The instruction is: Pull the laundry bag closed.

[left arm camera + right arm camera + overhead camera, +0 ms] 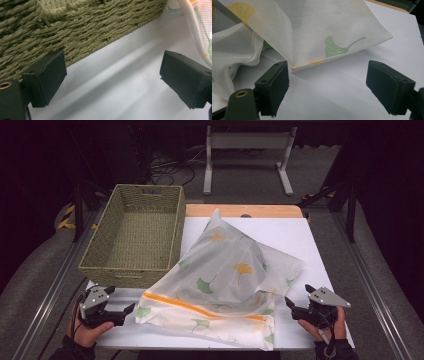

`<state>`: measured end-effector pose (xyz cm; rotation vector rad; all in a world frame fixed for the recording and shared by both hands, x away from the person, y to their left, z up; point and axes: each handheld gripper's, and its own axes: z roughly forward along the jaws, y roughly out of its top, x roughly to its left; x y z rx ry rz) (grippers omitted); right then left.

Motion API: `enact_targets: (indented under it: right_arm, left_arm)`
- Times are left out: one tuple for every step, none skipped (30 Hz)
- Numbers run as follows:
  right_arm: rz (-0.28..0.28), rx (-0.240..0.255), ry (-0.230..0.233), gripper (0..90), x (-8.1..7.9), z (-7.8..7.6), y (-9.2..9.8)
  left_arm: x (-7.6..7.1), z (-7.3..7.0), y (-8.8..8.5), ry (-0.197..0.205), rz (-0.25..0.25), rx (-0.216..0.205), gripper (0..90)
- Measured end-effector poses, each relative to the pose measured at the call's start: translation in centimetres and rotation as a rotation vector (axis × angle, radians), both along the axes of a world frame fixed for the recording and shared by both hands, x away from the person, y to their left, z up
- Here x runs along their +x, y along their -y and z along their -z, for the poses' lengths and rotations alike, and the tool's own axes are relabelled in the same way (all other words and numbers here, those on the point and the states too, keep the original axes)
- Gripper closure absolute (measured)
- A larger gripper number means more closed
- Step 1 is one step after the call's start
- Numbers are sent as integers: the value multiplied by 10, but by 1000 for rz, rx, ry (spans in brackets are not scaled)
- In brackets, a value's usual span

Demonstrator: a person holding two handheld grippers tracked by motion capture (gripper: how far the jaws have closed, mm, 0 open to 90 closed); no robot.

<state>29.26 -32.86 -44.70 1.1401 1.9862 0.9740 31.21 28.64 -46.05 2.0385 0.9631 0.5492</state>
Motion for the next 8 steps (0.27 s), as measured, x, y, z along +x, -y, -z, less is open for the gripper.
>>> enact_targets:
  right_arm:
    - [0, 1, -1, 201, 0, 0, 0]
    - [-1, 2, -2, 202, 0, 0, 0]
    - [-2, 2, -2, 203, 0, 0, 0]
    - [-1, 2, -3, 203, 0, 0, 0]
    - [-1, 3, -4, 203, 0, 0, 0]
    - [0, 4, -4, 204, -1, 0, 0]
    - [2, 5, -4, 204, -1, 1, 1]
    - [3, 6, -5, 204, -1, 1, 1]
  left_arm:
    - [0, 0, 0, -1, 0, -1, 77]
    - [0, 0, 0, -5, 4, -7, 77]
    - [0, 0, 0, -8, 4, -7, 78]
    - [1, 0, 0, -6, 6, -3, 77]
    - [1, 0, -1, -5, 5, -2, 77]
    - [2, 0, 0, -5, 0, -2, 77]
    - [2, 0, 0, -4, -1, 1, 77]
    - [2, 0, 0, -4, -1, 1, 77]
